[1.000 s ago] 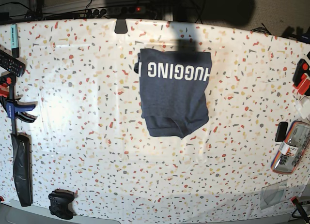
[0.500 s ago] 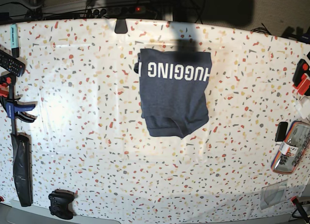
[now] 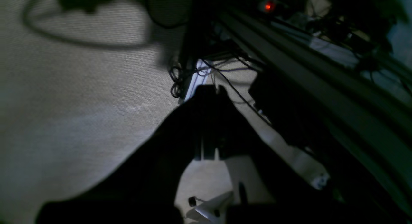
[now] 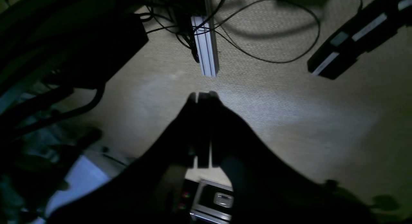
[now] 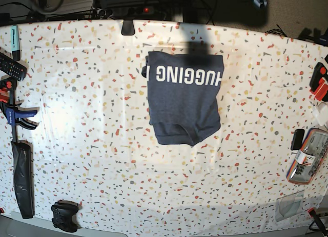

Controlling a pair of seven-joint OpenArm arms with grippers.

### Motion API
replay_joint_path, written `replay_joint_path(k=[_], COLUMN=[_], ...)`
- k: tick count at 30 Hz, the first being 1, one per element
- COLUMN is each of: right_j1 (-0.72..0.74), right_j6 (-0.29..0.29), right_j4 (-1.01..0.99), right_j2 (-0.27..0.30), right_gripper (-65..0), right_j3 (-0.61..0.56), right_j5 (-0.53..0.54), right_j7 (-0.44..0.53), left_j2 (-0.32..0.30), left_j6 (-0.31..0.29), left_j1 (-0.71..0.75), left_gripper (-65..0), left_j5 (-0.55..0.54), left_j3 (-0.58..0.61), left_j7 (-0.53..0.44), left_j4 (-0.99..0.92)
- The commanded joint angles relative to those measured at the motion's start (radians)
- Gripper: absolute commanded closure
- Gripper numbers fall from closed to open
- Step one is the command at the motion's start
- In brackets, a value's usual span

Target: Fold the T-shirt properly

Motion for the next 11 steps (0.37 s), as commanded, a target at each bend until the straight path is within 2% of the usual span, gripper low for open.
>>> replay_joint_path(k=[1,5,11], right_j1=[0.002,0.024,0.024], right_j6=[-0.02,-0.058,-0.06], right_j4=[-0.006,-0.03,-0.031], right_j2=[0.01,0.011,0.011], right_gripper=[0.0,0.0,0.0], right_j3=[-0.024,-0.101,-0.11], right_j5=[0.002,0.002,0.002], right_j7=[0.001,0.006,0.015], left_j2=[0.0,0.015,0.036], left_j6=[0.003,0.028,0.026], left_j1=[-0.001,-0.006,-0.001], left_gripper=[0.0,0.0,0.0], left_j5=[0.021,0.044,0.045], left_j3=[-0.001,-0.001,-0.001], left_j7=[-0.012,-0.034,-0.026], left_j4=[-0.008,-0.029,-0.029])
